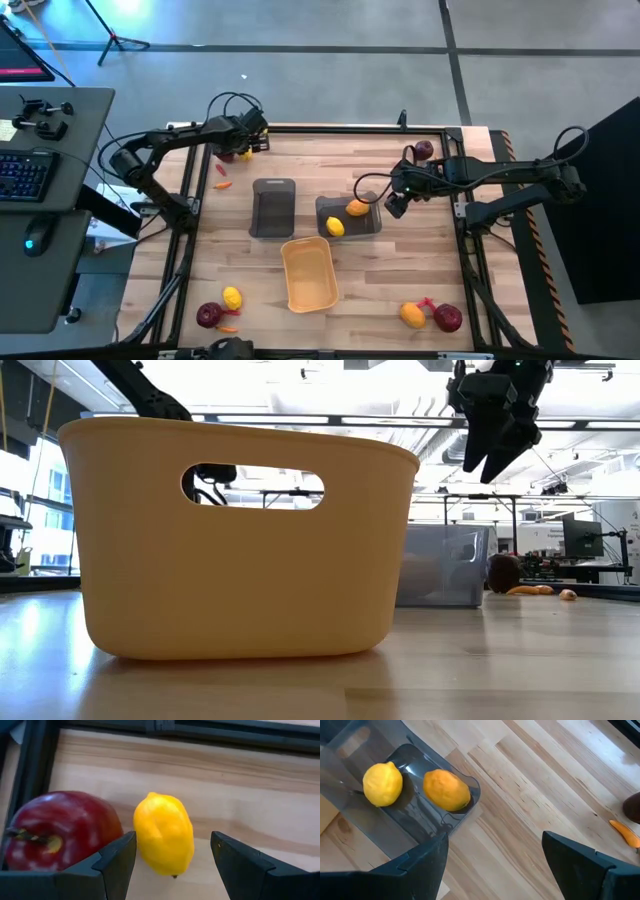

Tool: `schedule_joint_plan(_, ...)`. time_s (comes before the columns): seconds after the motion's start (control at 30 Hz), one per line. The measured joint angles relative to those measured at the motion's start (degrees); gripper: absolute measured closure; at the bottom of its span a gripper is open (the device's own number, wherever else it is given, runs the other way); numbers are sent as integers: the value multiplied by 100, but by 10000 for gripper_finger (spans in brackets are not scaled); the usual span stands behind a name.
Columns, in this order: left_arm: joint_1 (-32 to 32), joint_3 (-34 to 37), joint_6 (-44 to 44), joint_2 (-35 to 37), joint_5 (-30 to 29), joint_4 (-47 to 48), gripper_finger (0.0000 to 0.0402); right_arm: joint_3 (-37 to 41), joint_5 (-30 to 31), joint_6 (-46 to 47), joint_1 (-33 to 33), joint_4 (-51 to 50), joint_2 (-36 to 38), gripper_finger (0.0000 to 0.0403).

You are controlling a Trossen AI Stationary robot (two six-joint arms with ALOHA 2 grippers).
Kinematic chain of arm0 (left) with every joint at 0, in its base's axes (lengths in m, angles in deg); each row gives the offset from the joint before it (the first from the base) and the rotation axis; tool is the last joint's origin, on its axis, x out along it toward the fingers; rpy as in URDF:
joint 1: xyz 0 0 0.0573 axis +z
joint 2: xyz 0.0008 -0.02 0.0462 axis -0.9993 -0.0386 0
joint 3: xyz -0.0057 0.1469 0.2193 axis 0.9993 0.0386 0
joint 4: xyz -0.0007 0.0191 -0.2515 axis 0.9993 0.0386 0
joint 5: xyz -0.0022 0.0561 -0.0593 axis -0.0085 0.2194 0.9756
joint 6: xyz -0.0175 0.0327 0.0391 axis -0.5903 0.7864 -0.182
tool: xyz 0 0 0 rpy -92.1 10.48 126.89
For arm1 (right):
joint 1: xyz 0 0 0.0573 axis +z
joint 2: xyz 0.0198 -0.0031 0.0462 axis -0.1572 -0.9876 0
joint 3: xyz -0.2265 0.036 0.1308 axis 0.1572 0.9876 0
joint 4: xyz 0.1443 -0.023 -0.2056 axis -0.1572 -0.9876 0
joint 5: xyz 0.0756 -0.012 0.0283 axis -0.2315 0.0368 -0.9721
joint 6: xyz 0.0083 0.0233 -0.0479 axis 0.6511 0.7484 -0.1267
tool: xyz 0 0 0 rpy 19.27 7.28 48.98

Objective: Sort produce into baskets
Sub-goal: Put the lemon into the right black bin

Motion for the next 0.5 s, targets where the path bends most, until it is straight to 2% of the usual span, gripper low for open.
schedule_joint_plan(0.5, -2, 0, -330, -358, -170, -122, 159, 0, 7, -64, 0, 23, 0, 91)
